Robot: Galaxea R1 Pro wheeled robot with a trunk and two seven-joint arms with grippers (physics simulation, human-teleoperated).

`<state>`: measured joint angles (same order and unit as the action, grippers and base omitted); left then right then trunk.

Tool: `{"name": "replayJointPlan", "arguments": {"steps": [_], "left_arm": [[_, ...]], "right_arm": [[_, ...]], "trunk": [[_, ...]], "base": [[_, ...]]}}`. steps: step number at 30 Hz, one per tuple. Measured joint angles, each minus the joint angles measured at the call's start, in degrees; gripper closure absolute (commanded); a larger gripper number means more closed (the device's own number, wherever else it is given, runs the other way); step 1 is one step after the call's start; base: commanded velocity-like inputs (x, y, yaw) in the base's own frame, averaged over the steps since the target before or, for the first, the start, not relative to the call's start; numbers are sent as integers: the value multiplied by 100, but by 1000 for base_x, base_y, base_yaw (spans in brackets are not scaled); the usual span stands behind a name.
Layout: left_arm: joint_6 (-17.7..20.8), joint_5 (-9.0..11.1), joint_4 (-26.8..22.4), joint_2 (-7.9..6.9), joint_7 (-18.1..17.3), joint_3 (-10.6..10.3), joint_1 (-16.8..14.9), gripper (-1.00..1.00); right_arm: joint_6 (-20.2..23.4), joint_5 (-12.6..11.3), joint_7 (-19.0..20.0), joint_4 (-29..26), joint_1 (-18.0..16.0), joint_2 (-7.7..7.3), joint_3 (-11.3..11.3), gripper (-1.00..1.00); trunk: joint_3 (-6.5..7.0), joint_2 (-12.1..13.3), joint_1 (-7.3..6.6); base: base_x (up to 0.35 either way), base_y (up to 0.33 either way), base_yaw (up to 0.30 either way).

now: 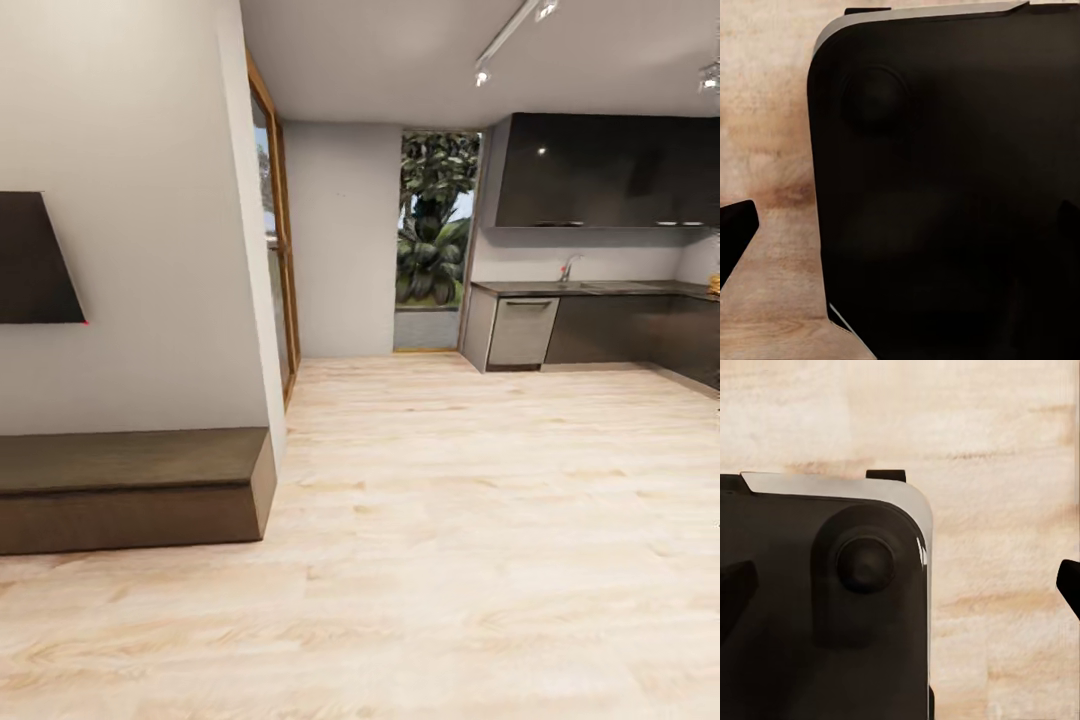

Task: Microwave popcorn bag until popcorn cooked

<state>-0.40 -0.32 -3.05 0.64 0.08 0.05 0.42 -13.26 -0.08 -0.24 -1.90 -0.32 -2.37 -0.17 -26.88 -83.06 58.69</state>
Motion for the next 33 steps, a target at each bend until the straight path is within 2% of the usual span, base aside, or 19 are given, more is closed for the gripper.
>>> {"name": "replayJointPlan", "arguments": {"steps": [12,33], "left_arm": [[0,0,1,5,0,2,-1,-100],[0,0,1,6,0,3,-2,-100]], "right_arm": [[-3,0,0,0,0,0,0,-100],[-4,0,0,1,1,0,0,-100]], "trunk": [[0,0,0],[0,0,0]], "base": [[341,0,-26],[341,0,-267]]}}
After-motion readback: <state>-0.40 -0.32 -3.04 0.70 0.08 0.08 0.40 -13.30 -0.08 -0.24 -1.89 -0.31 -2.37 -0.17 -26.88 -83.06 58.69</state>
